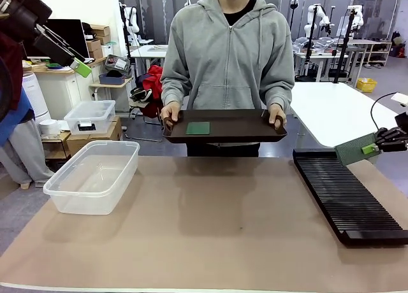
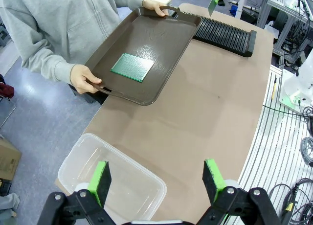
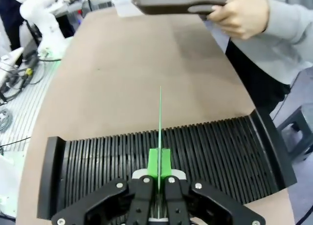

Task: Sort PCBs into racks and boxes based on the side picked up.
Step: If the short side of the Blank PCB is picked up, insert it into the PCB Rack ; if the long side is picked up, place it in the Organizing box.

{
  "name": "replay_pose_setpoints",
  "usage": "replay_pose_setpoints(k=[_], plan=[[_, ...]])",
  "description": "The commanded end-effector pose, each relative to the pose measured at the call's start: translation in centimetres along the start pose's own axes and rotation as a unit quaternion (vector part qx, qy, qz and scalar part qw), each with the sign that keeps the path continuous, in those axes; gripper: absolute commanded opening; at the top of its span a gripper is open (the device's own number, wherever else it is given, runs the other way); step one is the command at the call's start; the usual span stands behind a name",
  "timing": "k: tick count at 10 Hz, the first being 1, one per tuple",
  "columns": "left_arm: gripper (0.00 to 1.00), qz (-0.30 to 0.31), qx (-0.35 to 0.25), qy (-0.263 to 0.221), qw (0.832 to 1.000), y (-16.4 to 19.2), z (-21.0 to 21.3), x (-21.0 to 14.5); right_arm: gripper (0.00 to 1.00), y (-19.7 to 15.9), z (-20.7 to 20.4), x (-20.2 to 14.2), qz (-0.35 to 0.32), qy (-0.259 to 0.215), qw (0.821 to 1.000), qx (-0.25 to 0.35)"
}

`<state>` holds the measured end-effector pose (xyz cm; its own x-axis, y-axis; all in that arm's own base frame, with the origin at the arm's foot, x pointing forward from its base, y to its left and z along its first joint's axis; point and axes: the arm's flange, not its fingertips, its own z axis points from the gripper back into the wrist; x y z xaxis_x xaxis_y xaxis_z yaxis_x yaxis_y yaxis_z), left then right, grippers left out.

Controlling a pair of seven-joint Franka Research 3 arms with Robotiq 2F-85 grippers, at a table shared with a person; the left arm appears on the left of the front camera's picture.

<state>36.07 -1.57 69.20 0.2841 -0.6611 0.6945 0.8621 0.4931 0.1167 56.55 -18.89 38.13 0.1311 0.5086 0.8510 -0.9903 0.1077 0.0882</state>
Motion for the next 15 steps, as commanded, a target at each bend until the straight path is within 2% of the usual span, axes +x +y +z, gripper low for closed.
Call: replay_pose_setpoints(k=[1,2,7,8,9,15], plan=[[1.0,-0.001,0.002,-0.002,1.0,0.0,-0.1,-0.1,0.02,0.3,-0.7,-0.1,-0.009,-0.046,0.999,0.009],[1.0,-0.001,0.002,-0.002,1.0,0.0,-0.1,-0.1,0.02,0.0,0.0,0.0,0.0,0.0,1.0,0.0],[1.0,-0.001,0.002,-0.002,1.0,0.0,-0.1,-0.1,0.02,-0.2,-0.2,-0.1,-0.001,-0.009,1.0,0.0],[1.0,-0.001,0.002,-0.002,1.0,0.0,-0.1,-0.1,0.02,-0.1,-1.0,0.2,0.043,-0.001,0.999,-0.009],[1.0,-0.001,0.002,-0.002,1.0,0.0,-0.1,-0.1,0.02,-0.8,-1.4,0.0,0.069,-0.001,0.996,-0.052],[1.0,-0.001,0.002,-0.002,1.0,0.0,-0.1,-0.1,0.02,-3.8,-4.0,-2.0,0.125,-0.008,0.99,-0.072]])
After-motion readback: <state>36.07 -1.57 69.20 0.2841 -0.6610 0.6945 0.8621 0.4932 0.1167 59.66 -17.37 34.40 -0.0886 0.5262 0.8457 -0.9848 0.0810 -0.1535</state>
